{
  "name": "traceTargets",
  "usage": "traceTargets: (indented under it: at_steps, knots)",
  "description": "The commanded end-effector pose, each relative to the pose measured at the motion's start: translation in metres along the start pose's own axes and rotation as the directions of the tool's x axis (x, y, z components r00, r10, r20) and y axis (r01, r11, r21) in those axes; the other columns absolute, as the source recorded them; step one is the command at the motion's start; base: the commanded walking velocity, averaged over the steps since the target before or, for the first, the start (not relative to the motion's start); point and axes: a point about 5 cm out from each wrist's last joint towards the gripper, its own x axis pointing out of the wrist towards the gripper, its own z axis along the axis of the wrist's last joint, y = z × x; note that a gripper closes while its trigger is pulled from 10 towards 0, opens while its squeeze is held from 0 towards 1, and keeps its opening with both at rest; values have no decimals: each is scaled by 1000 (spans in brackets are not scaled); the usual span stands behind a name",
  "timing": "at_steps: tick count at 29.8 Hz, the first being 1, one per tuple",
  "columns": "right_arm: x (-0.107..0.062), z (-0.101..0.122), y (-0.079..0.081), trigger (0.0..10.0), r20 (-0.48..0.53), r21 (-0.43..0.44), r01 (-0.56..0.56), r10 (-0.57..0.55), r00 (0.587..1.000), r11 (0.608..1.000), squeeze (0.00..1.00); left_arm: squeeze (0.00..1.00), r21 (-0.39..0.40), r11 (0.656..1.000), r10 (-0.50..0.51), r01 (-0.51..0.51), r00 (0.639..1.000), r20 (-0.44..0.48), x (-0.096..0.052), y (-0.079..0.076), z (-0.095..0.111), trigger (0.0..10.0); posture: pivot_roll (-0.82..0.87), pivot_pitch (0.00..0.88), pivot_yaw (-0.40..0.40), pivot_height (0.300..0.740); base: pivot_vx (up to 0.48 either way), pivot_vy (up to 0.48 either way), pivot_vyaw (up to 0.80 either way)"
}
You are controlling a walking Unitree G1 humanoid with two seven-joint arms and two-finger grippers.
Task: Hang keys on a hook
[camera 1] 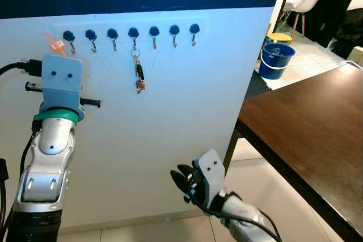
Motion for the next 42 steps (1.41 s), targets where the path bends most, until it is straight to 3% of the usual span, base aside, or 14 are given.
traceTargets:
  at_steps: [1,7,12,18,19,25,34,39,42]
  knots:
    - [1,2,4,10000,-2,21,-23,23,1000,999,0,0,43,998,48,-45,997,-61,4,9,-10,10000,-164,109,126,740,0,0,0]
    - [8,19,8,10000,20,80,-78,76,997,994,0,0,132,987,109,-92,986,-128,18,30,-21,10000,-165,114,127,740,0,0,0]
    - [9,28,11,10000,33,81,-113,110,993,990,0,0,170,983,96,-72,986,-139,23,33,-20,10000,-165,114,127,740,0,0,0]
    - [10,32,13,10000,41,73,-136,133,990,988,0,0,212,977,47,-19,991,-126,23,25,-15,10000,-165,114,127,740,0,0,0]
    - [9,33,14,10000,37,66,-147,145,989,987,0,0,259,964,-40,66,994,-105,15,4,-9,10000,-164,123,125,740,0,0,0]
    - [8,33,14,10000,23,66,-152,151,988,986,0,0,280,953,-105,117,993,-59,5,-19,4,10000,-164,123,125,740,0,0,0]
    - [7,34,15,10000,14,69,-155,154,988,986,0,0,317,941,-118,119,993,-20,4,-22,17,10000,-162,129,123,740,0,0,0]
    - [7,35,15,10000,11,70,-158,158,987,985,0,0,319,942,-106,107,994,-19,7,-17,21,10000,-162,129,123,740,0,0,0]
    - [7,35,15,10000,11,71,-158,157,987,985,0,0,312,947,-62,74,997,-48,10,-6,18,10000,-162,129,123,740,0,0,0]
